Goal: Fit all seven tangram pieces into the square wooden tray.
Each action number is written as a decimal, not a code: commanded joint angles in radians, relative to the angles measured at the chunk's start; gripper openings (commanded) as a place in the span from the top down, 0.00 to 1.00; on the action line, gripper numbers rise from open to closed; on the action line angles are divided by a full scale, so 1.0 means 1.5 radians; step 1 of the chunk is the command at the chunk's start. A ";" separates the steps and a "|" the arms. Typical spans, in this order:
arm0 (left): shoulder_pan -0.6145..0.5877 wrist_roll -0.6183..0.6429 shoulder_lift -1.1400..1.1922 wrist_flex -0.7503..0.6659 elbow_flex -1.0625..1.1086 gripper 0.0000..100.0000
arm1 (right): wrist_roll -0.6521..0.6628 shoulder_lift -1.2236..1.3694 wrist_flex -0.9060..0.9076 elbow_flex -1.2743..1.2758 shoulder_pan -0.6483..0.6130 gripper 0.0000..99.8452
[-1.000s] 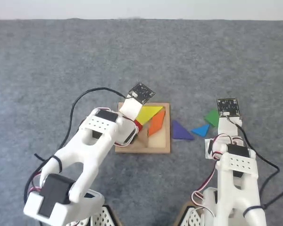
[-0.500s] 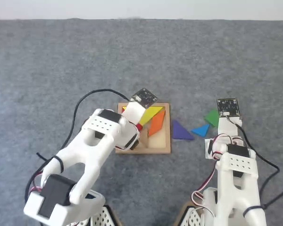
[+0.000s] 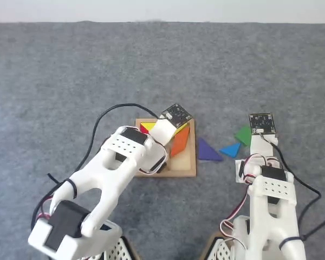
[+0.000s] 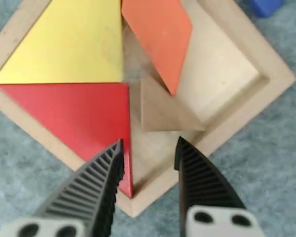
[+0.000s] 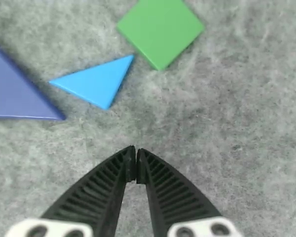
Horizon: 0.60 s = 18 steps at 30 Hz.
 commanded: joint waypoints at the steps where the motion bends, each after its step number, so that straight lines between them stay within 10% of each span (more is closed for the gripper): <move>1: 0.002 -0.004 -0.003 -0.013 -0.031 0.84 | 0.004 0.003 -0.010 -0.003 -0.006 0.99; 18: 0.002 -0.006 0.083 -0.047 -0.056 0.84 | 0.004 0.003 -0.010 -0.003 -0.006 0.99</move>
